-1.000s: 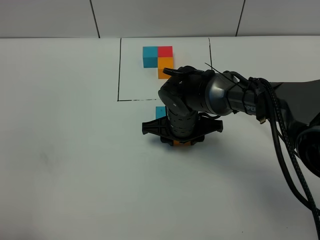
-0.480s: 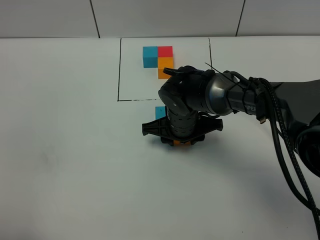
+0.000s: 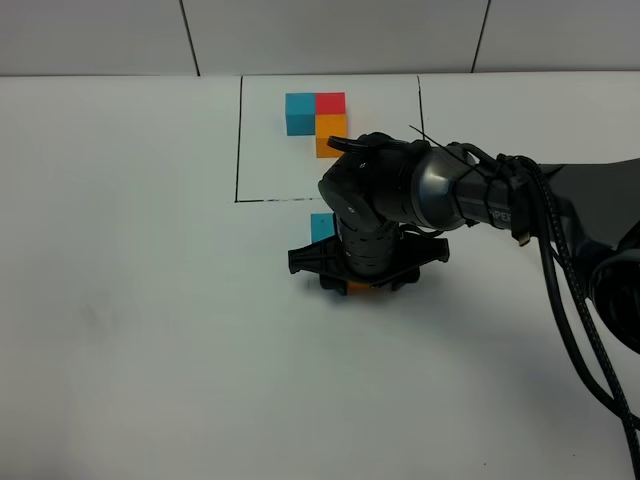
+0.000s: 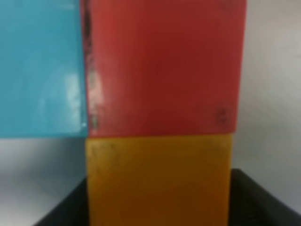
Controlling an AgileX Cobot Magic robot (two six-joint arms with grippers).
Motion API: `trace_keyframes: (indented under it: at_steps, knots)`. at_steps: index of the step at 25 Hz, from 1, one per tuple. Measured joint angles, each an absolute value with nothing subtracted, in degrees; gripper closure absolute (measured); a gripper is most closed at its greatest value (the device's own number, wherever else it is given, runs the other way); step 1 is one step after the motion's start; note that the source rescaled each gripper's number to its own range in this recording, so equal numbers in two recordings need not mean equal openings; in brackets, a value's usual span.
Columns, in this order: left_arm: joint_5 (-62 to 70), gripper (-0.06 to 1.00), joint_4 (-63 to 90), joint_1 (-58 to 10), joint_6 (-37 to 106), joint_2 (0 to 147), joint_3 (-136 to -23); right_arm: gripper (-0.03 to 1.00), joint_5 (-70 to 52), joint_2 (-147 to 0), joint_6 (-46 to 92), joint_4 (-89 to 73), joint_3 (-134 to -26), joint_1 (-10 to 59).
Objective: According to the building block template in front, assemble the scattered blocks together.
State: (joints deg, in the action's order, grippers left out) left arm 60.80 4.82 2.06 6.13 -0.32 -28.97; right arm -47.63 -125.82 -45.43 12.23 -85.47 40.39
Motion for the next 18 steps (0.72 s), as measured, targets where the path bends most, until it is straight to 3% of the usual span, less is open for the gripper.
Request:
trace_keyframes:
  at_steps: [6, 9, 13, 18]
  knots:
    - [60.8, 0.44, 4.8, 2.1, 6.1, -0.3, -29.0, 0.32, -47.4, -123.5, -45.4, 14.0, -85.5, 40.3]
    - [60.8, 0.44, 4.8, 2.1, 6.1, -0.3, -29.0, 0.19, -47.4, -120.6, -45.3, 15.2, -85.4, 40.3]
    - [60.8, 0.44, 4.8, 2.1, 6.1, -0.3, -29.0, 0.14, -48.1, -117.2, -44.6, 17.1, -85.4, 39.8]
    - [60.8, 0.44, 4.8, 2.1, 6.1, -0.3, -29.0, 0.14, -47.9, -113.9, -39.2, 18.0, -83.9, 33.5]
